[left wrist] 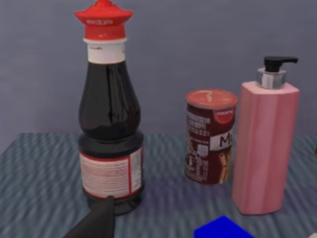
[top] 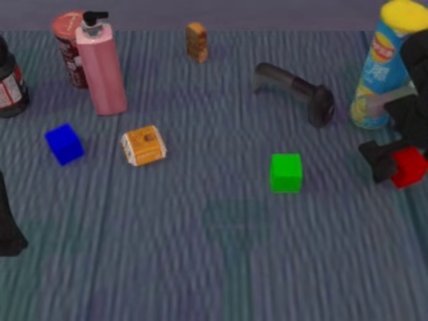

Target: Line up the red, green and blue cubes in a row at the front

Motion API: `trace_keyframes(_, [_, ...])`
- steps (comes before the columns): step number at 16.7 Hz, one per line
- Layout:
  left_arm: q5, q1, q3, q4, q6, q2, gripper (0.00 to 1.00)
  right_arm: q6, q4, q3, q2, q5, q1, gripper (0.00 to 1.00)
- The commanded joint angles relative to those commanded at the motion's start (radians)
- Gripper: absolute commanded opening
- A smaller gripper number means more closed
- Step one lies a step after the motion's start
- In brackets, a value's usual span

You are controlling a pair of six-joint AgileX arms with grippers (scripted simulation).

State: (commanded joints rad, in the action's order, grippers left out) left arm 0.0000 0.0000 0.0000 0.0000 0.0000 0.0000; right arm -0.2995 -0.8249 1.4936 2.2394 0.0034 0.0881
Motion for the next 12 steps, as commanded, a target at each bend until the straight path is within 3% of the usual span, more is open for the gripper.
trace_keyframes(3, [0.0, 0.0, 0.0, 0.0, 0.0, 0.0, 1.0, 0.0, 0.0, 0.0, 0.0, 0.0, 0.0, 1.0])
trace_keyframes(12, [0.0, 0.0, 0.0, 0.0, 0.0, 0.0, 1.0, 0.0, 0.0, 0.0, 0.0, 0.0, 0.0, 0.32])
